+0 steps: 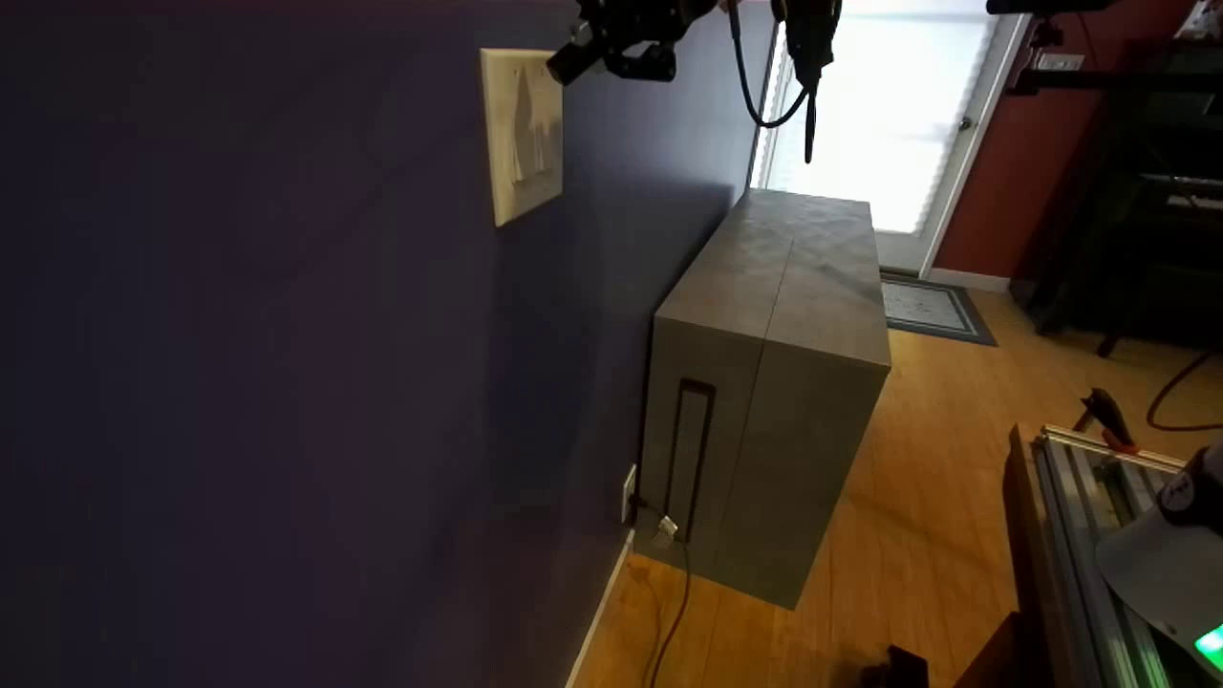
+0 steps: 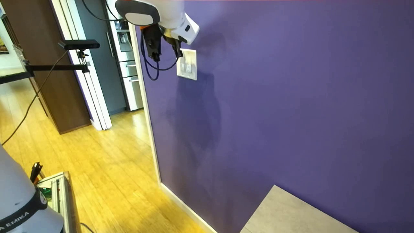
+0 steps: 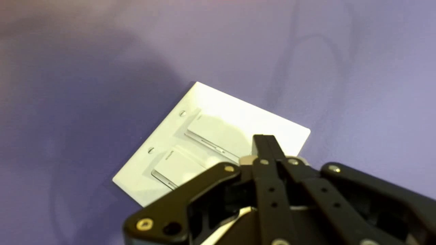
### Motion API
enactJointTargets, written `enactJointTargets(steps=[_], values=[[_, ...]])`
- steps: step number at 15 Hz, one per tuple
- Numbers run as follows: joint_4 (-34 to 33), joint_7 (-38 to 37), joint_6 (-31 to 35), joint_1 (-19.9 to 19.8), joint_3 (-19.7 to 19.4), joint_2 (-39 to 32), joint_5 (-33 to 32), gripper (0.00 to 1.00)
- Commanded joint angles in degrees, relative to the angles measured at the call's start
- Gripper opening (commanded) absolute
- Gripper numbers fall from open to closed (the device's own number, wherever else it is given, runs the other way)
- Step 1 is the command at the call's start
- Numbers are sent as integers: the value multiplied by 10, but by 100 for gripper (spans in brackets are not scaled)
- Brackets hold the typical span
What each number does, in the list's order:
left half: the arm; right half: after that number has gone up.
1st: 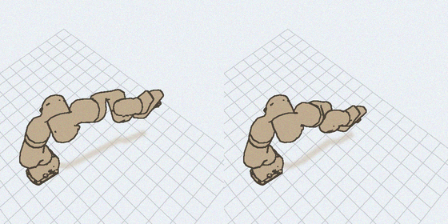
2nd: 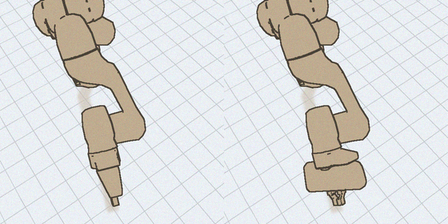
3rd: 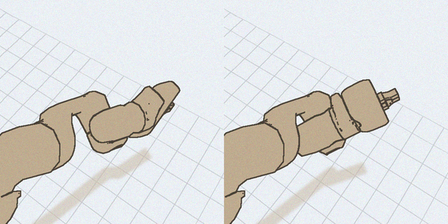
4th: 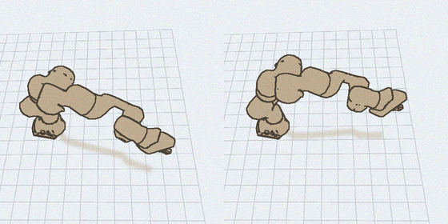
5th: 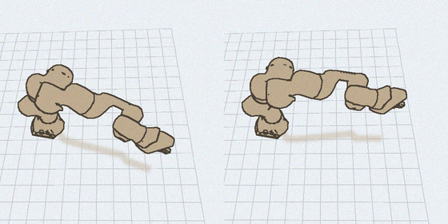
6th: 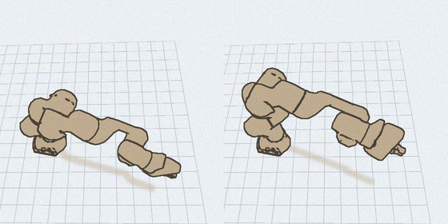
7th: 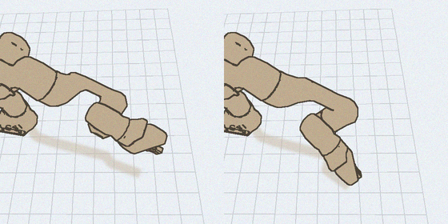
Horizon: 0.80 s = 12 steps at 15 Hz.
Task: Turn on the light switch on the left
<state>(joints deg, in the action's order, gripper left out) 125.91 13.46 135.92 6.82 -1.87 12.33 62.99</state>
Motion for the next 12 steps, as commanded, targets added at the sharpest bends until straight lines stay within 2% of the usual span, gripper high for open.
enactJointTargets(steps=[1,5,7,12], values=[[-1,2,-6,-15,12,1,2,1],[-1,3,-6,-14,12,1,3,0],[-6,20,12,-14,13,-14,22,0],[-14,23,3,-19,8,-35,82,0]])
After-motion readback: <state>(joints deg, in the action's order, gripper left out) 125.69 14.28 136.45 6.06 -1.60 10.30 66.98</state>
